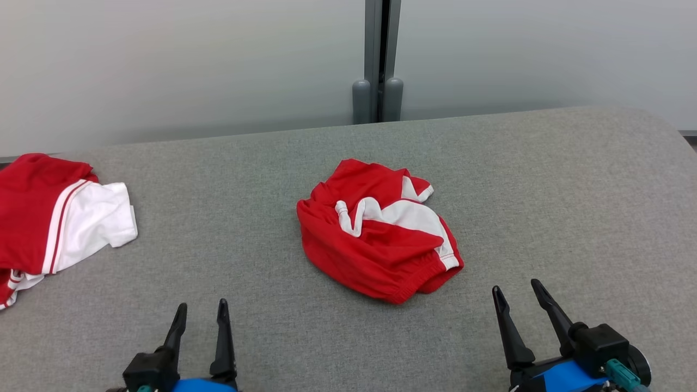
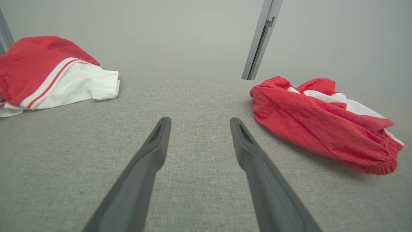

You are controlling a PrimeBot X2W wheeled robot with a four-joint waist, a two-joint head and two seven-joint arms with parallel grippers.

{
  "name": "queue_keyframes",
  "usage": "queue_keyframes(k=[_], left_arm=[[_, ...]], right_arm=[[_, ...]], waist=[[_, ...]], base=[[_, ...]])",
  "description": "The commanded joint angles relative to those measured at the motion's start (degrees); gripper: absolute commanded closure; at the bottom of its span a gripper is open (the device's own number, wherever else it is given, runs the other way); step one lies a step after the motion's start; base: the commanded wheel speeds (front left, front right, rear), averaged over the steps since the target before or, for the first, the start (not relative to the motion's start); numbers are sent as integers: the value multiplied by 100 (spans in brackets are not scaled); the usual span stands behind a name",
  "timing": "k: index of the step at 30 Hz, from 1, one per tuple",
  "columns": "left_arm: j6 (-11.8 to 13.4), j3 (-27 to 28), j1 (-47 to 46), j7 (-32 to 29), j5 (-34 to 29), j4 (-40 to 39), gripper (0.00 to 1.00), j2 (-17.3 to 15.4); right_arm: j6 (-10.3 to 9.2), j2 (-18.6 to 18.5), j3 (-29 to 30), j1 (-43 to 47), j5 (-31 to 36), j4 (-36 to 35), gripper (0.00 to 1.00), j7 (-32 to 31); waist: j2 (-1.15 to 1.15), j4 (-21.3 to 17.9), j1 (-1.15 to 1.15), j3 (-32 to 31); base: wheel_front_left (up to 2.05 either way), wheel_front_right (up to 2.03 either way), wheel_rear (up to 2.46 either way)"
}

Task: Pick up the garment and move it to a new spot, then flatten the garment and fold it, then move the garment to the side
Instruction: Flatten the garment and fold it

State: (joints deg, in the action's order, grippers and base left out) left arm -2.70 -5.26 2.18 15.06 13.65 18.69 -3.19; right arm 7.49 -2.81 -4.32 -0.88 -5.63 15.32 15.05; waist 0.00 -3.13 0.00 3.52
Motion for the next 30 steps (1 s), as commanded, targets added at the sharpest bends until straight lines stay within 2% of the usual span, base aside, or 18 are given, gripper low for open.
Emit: queue_keyframes(k=[1, 5, 9, 13, 18, 24, 30], left_arm=[[-35, -20, -143, 18, -58, -38, 0, 0], [-151, -248, -493, 18, -286, -2, 0, -134], [-324, -739, -1164, -215, -560, 101, 0, -239], [-442, -1374, -2041, -826, -697, 364, 0, -256], [-481, -1919, -3033, -1768, -442, 977, 0, -126], [-383, -1930, -3873, -2786, -183, 1788, 0, -90], [-273, -1924, -4274, -3190, -198, 2230, 0, -123]], right_arm=[[1, -15, 17, -38, 23, -30, 0, 20], [1, -15, 22, -115, 42, -36, 0, 20], [1, -15, -10, -184, 48, -45, 0, 20], [1, -15, -53, -304, 48, -61, 0, 20], [1, -14, -175, -456, 2, -78, 0, 20], [1, -14, -285, -607, -74, -117, 0, 20], [1, -14, -237, -647, -110, -136, 0, 20]], waist=[[0, 1, 0, 26], [0, 0, 0, 115], [0, -28, 0, 239], [0, -106, 0, 432], [0, -302, 0, 747], [0, -589, 0, 1100], [0, -678, 0, 1278]], base=[[0, 0, 0], [0, 0, 0], [0, 0, 0], [0, 0, 0], [0, 0, 0], [0, 0, 0], [0, 0, 0]])
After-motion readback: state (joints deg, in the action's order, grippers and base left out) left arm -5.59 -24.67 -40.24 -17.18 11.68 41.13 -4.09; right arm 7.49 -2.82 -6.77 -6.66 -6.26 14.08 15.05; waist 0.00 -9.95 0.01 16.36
